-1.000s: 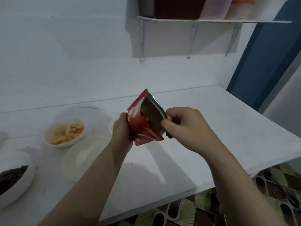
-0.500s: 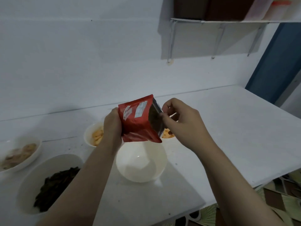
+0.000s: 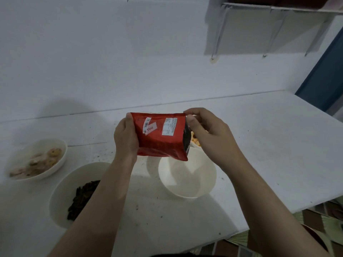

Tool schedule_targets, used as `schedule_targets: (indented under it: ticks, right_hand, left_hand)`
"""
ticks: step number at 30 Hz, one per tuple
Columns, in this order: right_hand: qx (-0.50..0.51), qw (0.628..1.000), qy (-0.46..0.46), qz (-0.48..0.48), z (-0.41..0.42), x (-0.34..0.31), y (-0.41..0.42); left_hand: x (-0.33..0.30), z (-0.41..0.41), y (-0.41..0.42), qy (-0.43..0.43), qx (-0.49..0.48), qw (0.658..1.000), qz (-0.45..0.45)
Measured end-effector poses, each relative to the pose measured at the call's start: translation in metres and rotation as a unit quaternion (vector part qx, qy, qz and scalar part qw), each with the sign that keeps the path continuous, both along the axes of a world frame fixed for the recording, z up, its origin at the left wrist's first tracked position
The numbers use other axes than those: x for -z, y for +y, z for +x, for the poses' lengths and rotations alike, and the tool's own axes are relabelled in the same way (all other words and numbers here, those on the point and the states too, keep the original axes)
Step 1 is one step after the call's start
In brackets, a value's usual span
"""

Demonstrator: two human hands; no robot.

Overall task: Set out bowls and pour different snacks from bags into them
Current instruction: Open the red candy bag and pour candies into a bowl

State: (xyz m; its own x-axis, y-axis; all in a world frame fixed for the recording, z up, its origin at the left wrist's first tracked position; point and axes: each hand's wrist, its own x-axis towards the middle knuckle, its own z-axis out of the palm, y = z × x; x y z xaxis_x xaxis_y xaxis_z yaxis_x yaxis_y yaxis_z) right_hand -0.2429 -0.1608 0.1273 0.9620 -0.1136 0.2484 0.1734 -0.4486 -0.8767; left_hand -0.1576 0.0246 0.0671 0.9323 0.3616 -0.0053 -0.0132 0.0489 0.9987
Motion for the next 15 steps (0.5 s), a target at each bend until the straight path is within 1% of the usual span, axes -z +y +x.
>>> schedule_targets:
  ticks: [4,8,15]
  right_hand:
    - [0.026,0.999,-0.010,-0.045,0.001,0.008,0.005]
    - [0.053,0.995,-0.025,-0.083,0.002,0.019,0.003]
    - [0.065,0.991,-0.024,-0.111,0.000,0.027,-0.004]
  left_hand:
    - [0.001,-0.004,0.003,-0.033,-0.028,0.997,0.070]
    - [0.001,-0.009,0.004,-0.057,-0.034,0.991,0.113]
    - [0.000,-0.013,0.004,-0.078,-0.026,0.979,0.186]
